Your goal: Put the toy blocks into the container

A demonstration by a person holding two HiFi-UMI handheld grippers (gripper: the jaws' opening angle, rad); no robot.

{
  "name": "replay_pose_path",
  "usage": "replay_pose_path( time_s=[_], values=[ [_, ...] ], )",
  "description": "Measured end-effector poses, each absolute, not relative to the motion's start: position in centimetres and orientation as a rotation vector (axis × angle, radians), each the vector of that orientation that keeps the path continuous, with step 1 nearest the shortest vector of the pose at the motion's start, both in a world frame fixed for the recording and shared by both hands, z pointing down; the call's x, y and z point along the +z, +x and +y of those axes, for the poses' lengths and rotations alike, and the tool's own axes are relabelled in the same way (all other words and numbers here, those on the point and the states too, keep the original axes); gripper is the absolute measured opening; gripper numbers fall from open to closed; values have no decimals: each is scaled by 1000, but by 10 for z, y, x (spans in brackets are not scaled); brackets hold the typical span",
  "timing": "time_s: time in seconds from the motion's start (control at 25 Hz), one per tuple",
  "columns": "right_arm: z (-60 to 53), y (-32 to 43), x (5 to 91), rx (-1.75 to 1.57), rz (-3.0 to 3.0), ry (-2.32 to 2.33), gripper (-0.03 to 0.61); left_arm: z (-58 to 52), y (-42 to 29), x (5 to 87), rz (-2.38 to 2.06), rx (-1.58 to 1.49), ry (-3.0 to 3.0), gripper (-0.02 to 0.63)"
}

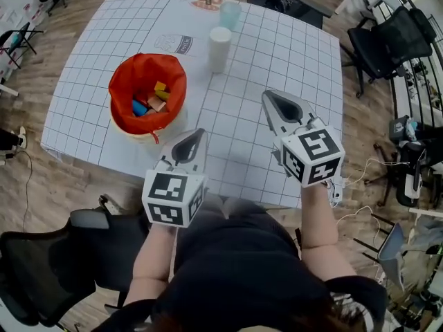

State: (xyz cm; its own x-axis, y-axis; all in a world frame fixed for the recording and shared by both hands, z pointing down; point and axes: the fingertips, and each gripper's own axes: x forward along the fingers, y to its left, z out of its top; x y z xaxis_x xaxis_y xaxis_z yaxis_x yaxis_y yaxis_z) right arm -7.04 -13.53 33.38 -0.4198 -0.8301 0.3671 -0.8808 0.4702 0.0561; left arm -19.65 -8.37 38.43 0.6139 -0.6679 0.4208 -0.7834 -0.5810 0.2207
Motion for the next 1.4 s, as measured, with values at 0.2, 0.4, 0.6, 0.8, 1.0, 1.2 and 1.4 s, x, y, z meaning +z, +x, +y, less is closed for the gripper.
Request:
replay_pose_path(
  time_s=[0.2, 0.4, 0.6, 0.8, 1.0, 1.2, 1.4],
  values=[
    [-109, -43, 341, 224, -2357, 1481, 15, -80, -184, 379, -1237, 421, 2450, 26],
    [-86, -12, 362, 304, -2315, 1503, 15, -75, -170, 379, -1251, 438, 2449, 26],
    [-72, 2, 379, 382, -2297, 1514, 15, -76, -168, 381, -1276, 447, 2435, 26],
    [-65, 9, 387, 426, -2299, 1541, 15, -74, -164, 387, -1285, 458, 2426, 26],
    [-62, 10, 390, 465, -2312, 1550, 15, -73, -162, 387, -1288, 457, 2419, 26],
    [-61, 6, 392, 481, -2331, 1538, 15, -71, -160, 385, -1296, 448, 2419, 26],
    [-64, 5, 390, 486, -2340, 1541, 15, -70, -160, 384, -1301, 442, 2415, 25]
  ],
)
